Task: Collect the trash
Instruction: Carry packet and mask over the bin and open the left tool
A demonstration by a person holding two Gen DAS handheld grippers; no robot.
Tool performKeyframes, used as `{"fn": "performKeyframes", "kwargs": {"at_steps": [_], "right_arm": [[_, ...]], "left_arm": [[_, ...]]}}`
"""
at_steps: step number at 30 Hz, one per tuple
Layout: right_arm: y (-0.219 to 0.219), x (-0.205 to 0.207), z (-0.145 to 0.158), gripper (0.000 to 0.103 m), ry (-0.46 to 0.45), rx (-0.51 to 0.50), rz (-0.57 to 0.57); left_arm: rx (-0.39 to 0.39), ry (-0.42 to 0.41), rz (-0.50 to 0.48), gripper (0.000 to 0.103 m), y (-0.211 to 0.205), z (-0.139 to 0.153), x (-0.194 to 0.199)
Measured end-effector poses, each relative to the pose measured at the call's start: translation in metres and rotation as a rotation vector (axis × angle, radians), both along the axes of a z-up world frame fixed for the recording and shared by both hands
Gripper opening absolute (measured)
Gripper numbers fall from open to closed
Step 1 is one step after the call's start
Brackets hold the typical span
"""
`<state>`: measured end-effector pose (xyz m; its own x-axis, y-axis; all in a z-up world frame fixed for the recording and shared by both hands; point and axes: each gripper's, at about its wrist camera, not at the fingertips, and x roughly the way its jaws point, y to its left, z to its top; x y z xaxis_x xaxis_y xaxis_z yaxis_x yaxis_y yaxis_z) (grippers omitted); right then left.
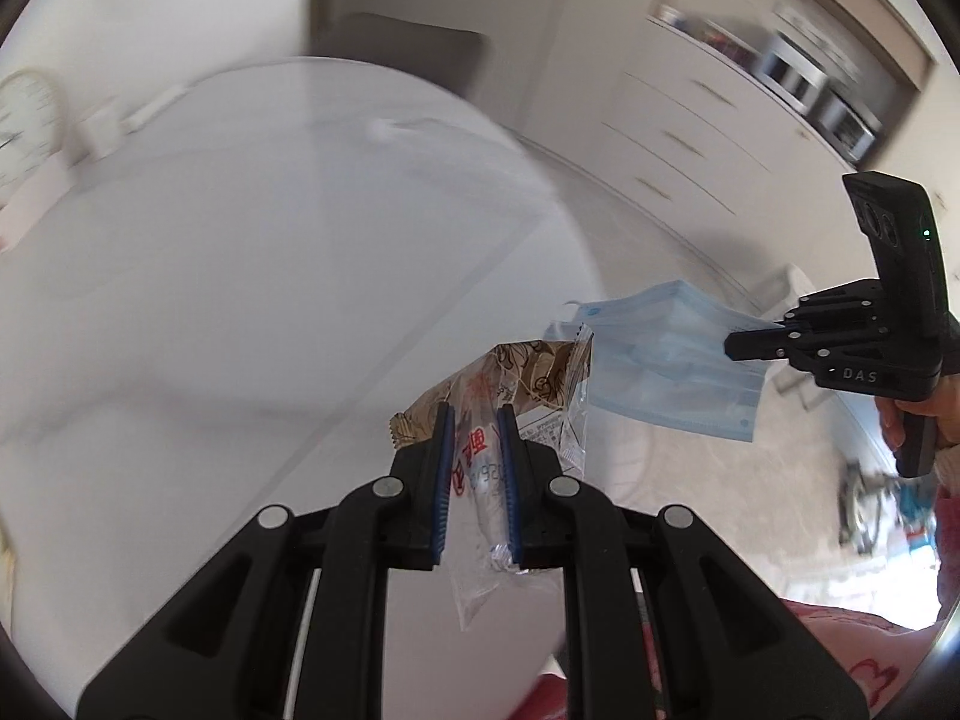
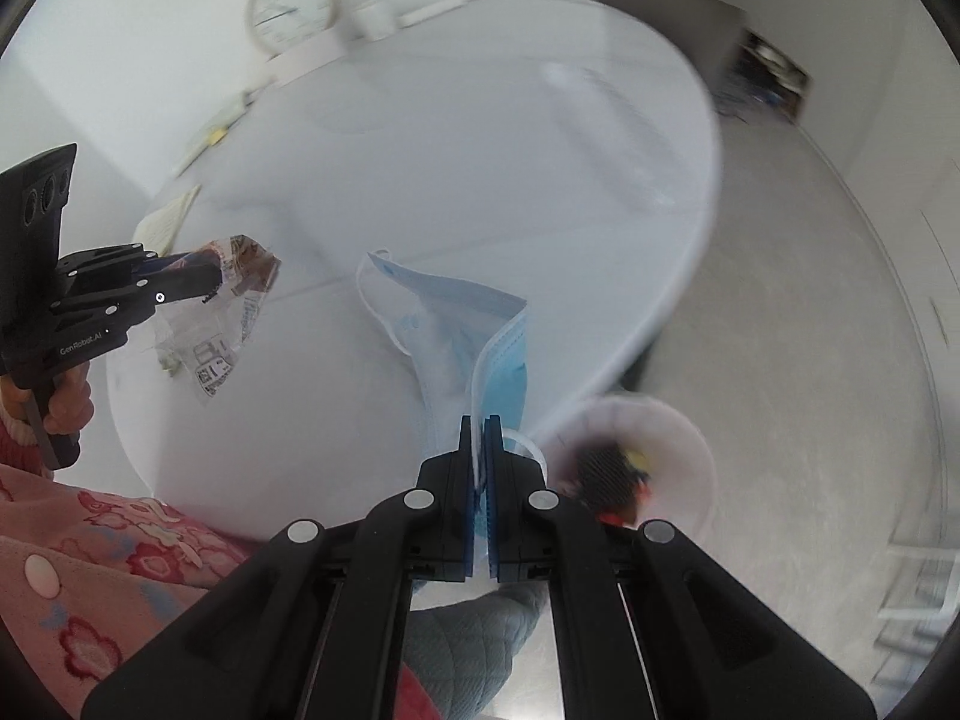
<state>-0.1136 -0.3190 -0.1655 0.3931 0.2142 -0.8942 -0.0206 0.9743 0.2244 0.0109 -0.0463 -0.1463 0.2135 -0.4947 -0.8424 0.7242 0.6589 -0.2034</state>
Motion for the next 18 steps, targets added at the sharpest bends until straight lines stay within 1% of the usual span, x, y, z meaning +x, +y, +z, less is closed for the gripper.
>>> {"fn": "performKeyframes", "kwargs": {"at_steps": [2,4,5,6,8,12,16,18], "right_arm": [[-0.015,-0.019,-0.002,0.004,0.003,-0.004,-0.043],[-0.033,-0.041,-0.006,0.004,0.003,-0.004,-0.088],[-0.040,-0.048,-0.008,0.004,0.005,-0.006,-0.105],[-0.052,-0.058,-0.012,0.004,0.008,-0.006,-0.129],[-0.068,-0.065,-0.019,0.004,0.016,-0.007,-0.161],[-0.100,-0.081,-0.032,0.004,0.035,-0.017,-0.221],[-0.117,-0.088,-0.046,0.004,0.057,-0.017,-0.232],[-0.126,-0.092,-0.051,0.004,0.067,-0.014,-0.229]], "left_arm": [[-0.004,0.034,-0.077,0.014,-0.043,-0.007,-0.014],[0.003,0.049,-0.137,0.014,-0.077,-0.014,-0.028],[0.010,0.063,-0.175,0.014,-0.099,-0.021,-0.037],[0.022,0.071,-0.196,0.014,-0.113,-0.026,-0.043],[0.046,0.097,-0.244,0.014,-0.146,-0.041,-0.057],[0.083,0.154,-0.274,0.014,-0.189,-0.072,-0.074],[0.114,0.196,-0.258,0.015,-0.218,-0.100,-0.080],[0.126,0.197,-0.234,0.021,-0.227,-0.111,-0.081]]}}
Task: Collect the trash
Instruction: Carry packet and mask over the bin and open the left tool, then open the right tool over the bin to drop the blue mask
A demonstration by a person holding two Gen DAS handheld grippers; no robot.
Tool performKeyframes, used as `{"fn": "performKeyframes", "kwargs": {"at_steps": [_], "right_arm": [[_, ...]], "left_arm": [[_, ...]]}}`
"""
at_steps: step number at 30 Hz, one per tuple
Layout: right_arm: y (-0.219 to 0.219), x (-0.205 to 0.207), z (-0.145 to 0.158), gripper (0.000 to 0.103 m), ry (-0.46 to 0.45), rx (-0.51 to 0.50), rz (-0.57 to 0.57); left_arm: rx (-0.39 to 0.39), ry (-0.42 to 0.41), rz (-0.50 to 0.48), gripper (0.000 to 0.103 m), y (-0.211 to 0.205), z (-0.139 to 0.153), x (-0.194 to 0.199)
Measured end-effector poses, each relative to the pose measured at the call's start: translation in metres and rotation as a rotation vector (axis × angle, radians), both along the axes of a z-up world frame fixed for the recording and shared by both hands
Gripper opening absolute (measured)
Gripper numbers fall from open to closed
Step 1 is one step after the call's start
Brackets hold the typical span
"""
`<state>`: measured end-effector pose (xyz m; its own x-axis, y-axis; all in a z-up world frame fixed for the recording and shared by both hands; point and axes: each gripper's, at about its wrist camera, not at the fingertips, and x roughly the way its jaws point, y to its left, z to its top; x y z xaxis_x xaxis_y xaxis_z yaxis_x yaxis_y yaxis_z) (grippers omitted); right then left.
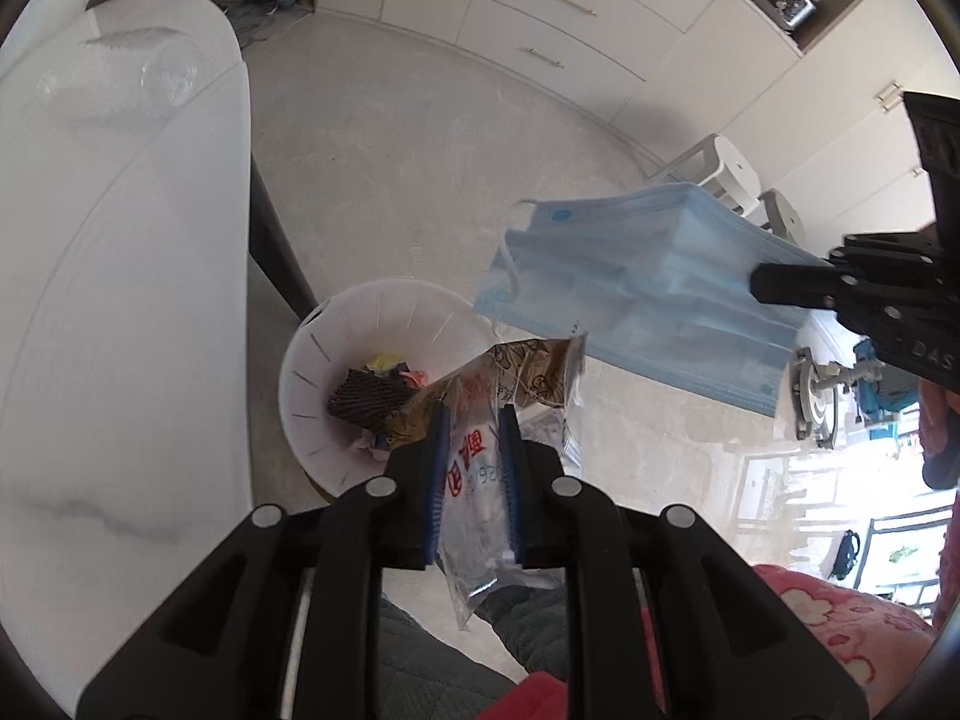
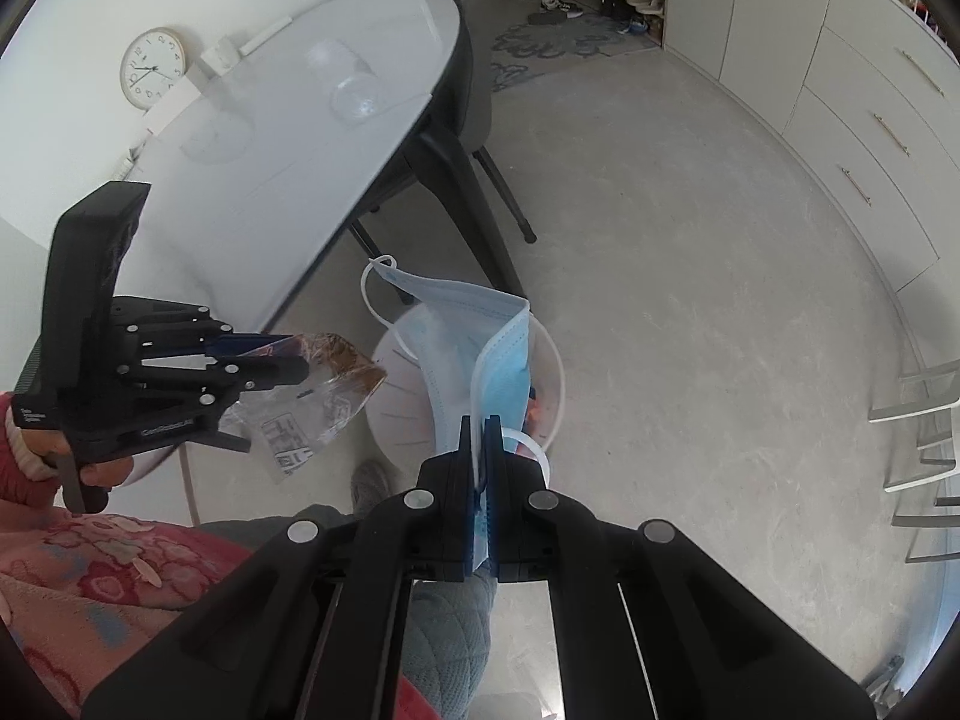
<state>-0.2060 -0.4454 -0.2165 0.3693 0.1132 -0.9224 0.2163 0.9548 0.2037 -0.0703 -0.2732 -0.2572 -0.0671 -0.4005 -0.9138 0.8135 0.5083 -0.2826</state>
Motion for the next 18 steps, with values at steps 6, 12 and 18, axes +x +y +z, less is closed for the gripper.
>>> {"fn": "performKeyframes", "kwargs": {"at_steps": [6,12,18], "right_arm": [[-0.012,0.003,-0.015,0.004,0.013,0.018,0.028],[-0.015,0.010,-0.020,0.004,0.009,0.029,0.059],[-0.005,0.022,-0.029,0.006,0.011,0.030,0.101]], "left_arm": [[0.022,0.006,0.084,0.050,-0.007,-0.015,0.004],[-0.013,-0.035,0.175,0.068,0.006,0.007,0.006],[-0.024,-0.110,0.276,0.083,0.033,0.047,0.011]]}}
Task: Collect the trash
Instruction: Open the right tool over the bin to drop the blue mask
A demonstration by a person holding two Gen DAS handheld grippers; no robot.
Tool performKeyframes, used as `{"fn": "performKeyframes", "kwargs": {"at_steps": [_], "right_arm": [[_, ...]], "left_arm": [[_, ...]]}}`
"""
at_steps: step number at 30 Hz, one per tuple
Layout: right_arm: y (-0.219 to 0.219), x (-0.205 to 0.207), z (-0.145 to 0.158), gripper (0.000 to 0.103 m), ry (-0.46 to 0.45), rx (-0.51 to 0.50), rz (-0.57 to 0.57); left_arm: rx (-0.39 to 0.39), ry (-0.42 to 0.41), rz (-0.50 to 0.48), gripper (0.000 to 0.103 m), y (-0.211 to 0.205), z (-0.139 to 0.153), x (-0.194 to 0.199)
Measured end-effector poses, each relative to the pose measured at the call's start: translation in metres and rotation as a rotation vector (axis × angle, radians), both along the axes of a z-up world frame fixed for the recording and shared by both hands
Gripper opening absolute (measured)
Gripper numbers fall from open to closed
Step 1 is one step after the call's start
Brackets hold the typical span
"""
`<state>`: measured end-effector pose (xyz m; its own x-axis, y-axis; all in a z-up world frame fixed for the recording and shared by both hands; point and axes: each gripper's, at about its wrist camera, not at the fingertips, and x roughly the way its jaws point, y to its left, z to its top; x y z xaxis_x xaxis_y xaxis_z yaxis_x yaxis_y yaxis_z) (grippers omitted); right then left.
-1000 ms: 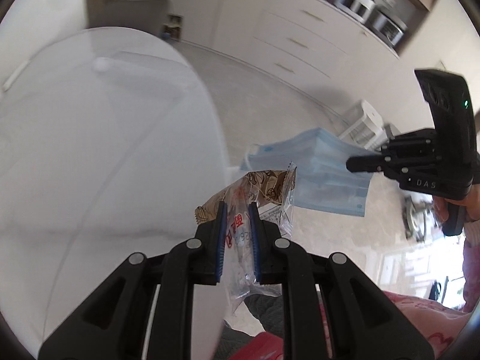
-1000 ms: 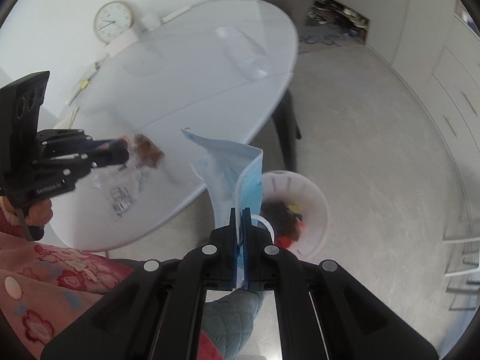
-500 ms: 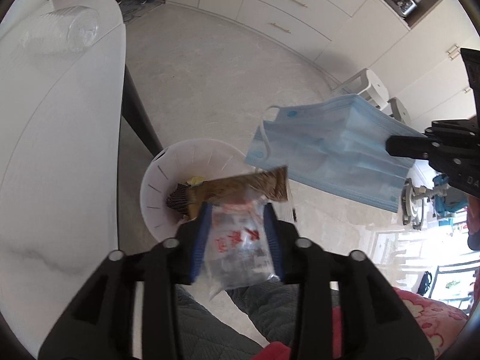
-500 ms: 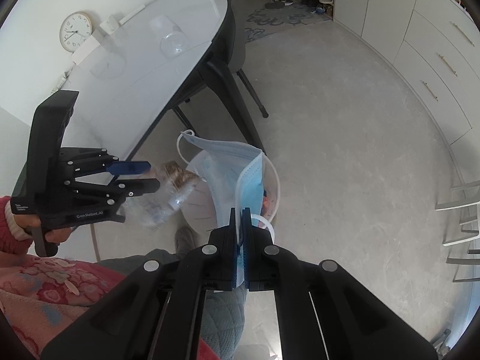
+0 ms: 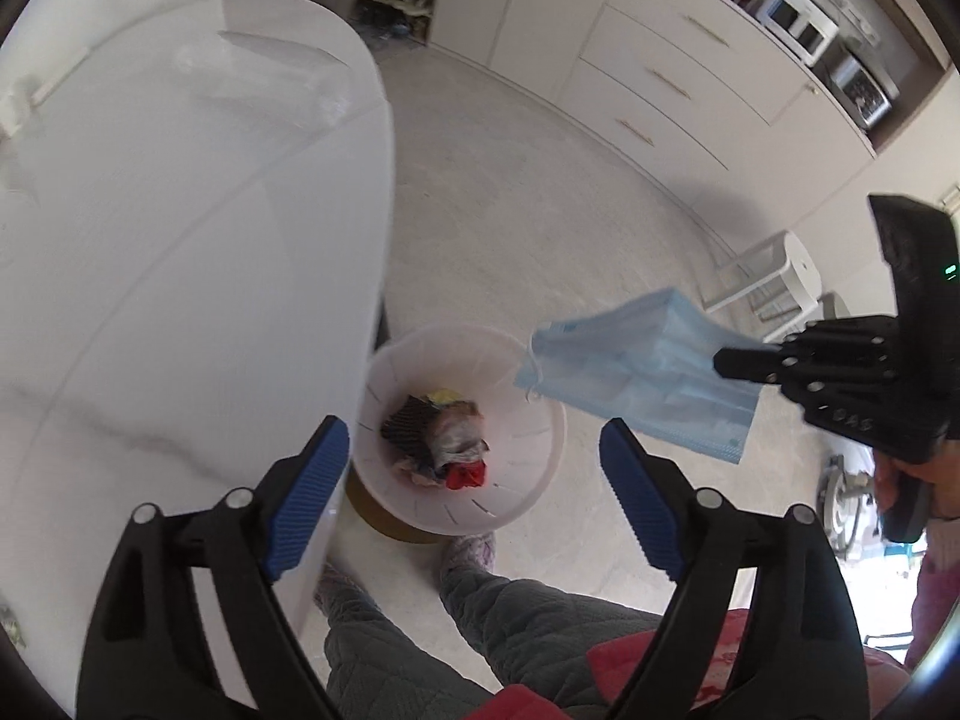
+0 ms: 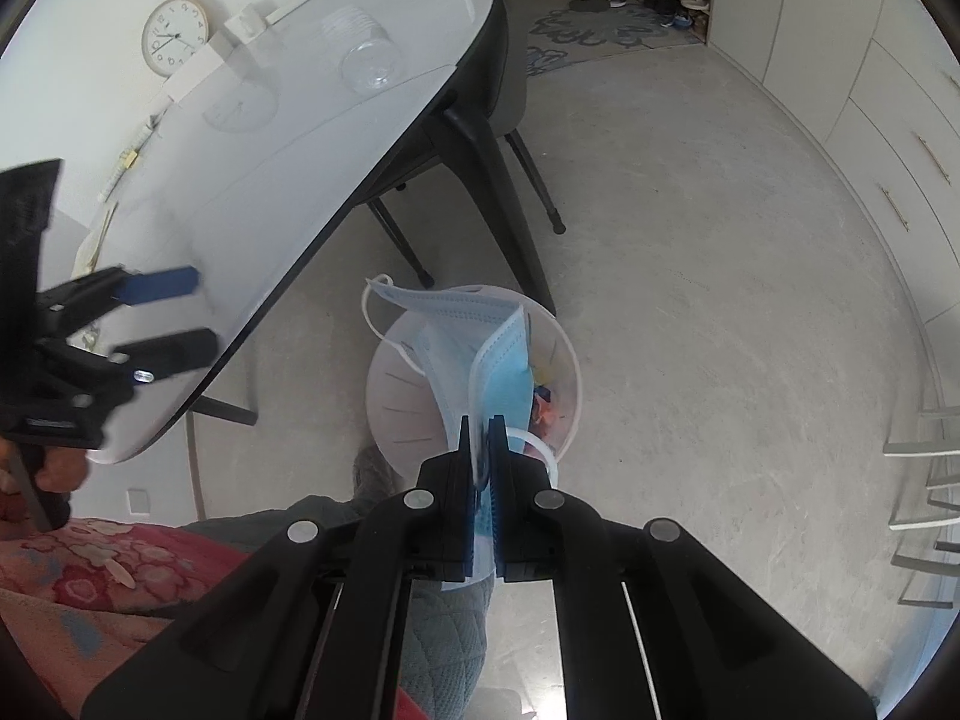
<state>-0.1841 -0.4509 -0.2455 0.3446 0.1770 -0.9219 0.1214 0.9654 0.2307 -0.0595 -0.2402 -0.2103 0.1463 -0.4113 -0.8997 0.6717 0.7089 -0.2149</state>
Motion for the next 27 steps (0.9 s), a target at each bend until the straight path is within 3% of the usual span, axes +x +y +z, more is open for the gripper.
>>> {"fn": "performKeyframes", "kwargs": {"at_steps": [3,9,11,12,13,15,18,22,27], "right_arm": [[0.010,0.013,-0.009,0.006,0.001,0.010,0.015],[0.035,0.037,-0.037,0.006,0.034,0.019,0.035],[0.044,0.046,-0.051,0.011,0.059,0.012,0.040],[0.047,0.049,-0.056,0.025,0.072,0.008,0.040],[0.051,0.053,-0.064,0.048,0.091,-0.001,0.040],[0.060,0.059,-0.072,0.070,0.112,-0.049,0.034],[0.069,0.065,-0.070,0.080,0.130,-0.066,0.024],[0.081,0.066,-0.039,0.093,0.069,-0.040,-0.011],[0.108,0.080,0.012,0.096,-0.034,-0.013,-0.008]], "left_arm": [[0.022,-0.043,0.055,0.093,0.012,0.016,0.001],[0.068,-0.065,0.138,0.095,0.043,0.028,0.014],[0.076,-0.057,0.166,0.095,0.060,0.030,0.017],[0.079,-0.056,0.178,0.095,0.066,0.031,0.018],[0.082,-0.056,0.188,0.095,0.070,0.030,0.019],[0.088,-0.061,0.206,0.095,0.079,0.031,0.021],[0.091,-0.070,0.230,0.095,0.099,0.034,0.025],[0.083,-0.083,0.272,0.095,0.130,0.041,0.034],[0.080,-0.110,0.366,0.095,0.188,0.049,0.039]]}}
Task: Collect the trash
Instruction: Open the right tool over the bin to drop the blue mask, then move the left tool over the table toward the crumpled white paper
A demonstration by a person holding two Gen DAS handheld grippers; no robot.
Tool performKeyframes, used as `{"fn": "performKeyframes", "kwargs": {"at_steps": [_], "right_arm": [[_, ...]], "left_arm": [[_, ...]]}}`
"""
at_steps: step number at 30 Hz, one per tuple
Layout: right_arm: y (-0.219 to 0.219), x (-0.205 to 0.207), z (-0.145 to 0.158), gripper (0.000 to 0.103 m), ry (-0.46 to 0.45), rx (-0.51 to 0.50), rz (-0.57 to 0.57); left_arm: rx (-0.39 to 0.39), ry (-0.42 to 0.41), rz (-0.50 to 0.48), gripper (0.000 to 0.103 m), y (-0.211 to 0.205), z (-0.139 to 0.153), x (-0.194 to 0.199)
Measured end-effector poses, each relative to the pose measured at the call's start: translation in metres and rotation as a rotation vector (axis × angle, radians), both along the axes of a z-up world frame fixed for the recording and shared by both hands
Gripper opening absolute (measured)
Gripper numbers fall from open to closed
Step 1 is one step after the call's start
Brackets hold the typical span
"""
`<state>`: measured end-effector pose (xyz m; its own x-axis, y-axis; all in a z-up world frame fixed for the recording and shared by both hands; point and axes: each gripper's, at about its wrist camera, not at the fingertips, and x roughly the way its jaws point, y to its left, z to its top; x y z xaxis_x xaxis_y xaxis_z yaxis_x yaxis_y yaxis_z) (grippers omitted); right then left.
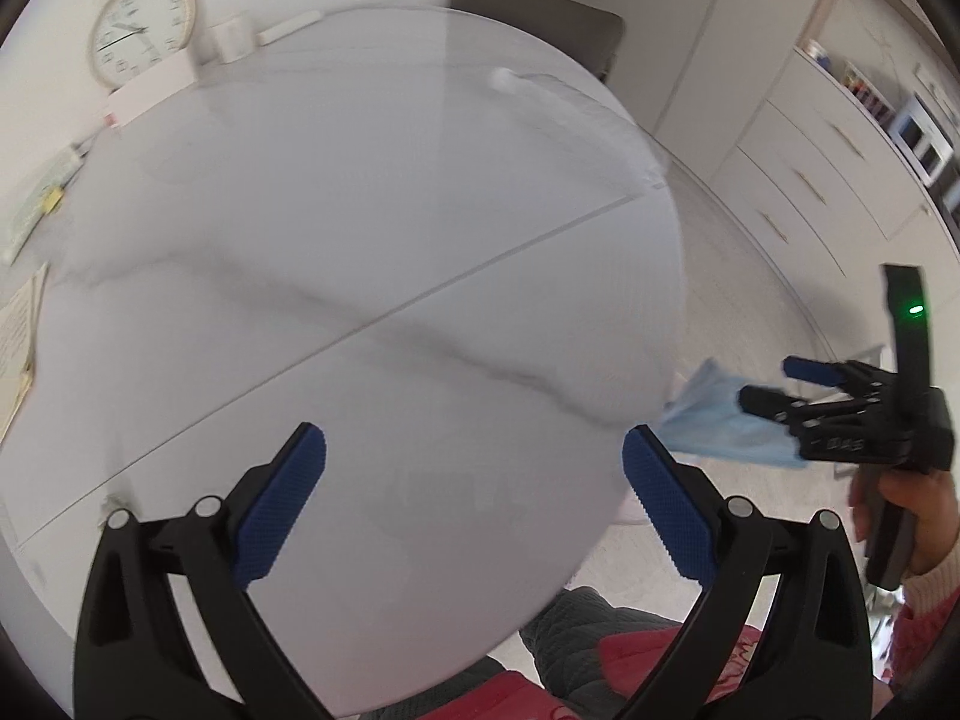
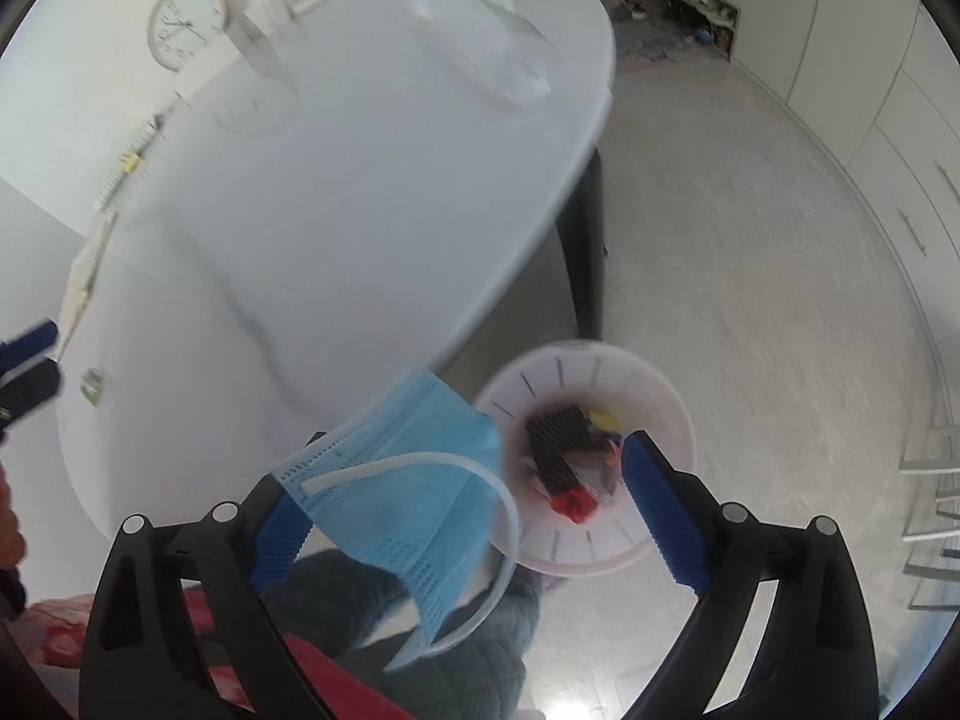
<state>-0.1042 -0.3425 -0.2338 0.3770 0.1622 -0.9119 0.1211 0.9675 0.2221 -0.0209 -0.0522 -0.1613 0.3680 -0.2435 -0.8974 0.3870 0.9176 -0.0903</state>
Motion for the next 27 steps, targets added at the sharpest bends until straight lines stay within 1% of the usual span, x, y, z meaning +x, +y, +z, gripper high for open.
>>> {"fn": "performKeyframes", "kwargs": {"at_steps": [1,3,5,8,11,14,17,21,24,27], "right_arm": [[0.010,0.004,0.012,0.100,-0.030,0.003,0.014],[0.027,0.012,0.028,0.100,-0.070,-0.014,0.049],[0.039,0.016,0.035,0.100,-0.087,-0.043,0.065],[0.042,0.015,0.036,0.100,-0.101,-0.032,0.038],[0.035,0.013,0.033,0.100,-0.095,-0.013,-0.010],[0.026,0.004,0.032,0.100,-0.084,-0.031,-0.052],[0.011,-0.008,0.033,0.100,-0.077,-0.036,-0.088],[-0.010,-0.023,0.030,0.100,-0.064,-0.044,-0.126],[-0.016,-0.029,0.028,0.100,-0.055,-0.048,-0.138],[-0.018,-0.032,0.030,0.100,-0.057,-0.046,-0.130]], "left_arm": [[-0.001,-0.004,0.024,0.095,0.014,0.001,0.001],[-0.002,-0.007,0.069,0.095,0.041,0.000,0.003],[0.001,-0.006,0.108,0.095,0.065,-0.002,0.005],[0.000,-0.005,0.149,0.095,0.095,-0.004,0.006],[-0.010,0.002,0.156,0.095,0.109,-0.007,0.011],[-0.010,0.007,0.144,0.095,0.107,-0.008,0.012],[-0.016,0.002,0.123,0.095,0.098,-0.007,0.017],[-0.018,-0.008,0.082,0.095,0.078,-0.004,0.012],[-0.015,-0.017,0.060,0.095,0.064,-0.002,0.006],[-0.038,-0.004,0.052,0.095,0.055,-0.001,0.001]]}}
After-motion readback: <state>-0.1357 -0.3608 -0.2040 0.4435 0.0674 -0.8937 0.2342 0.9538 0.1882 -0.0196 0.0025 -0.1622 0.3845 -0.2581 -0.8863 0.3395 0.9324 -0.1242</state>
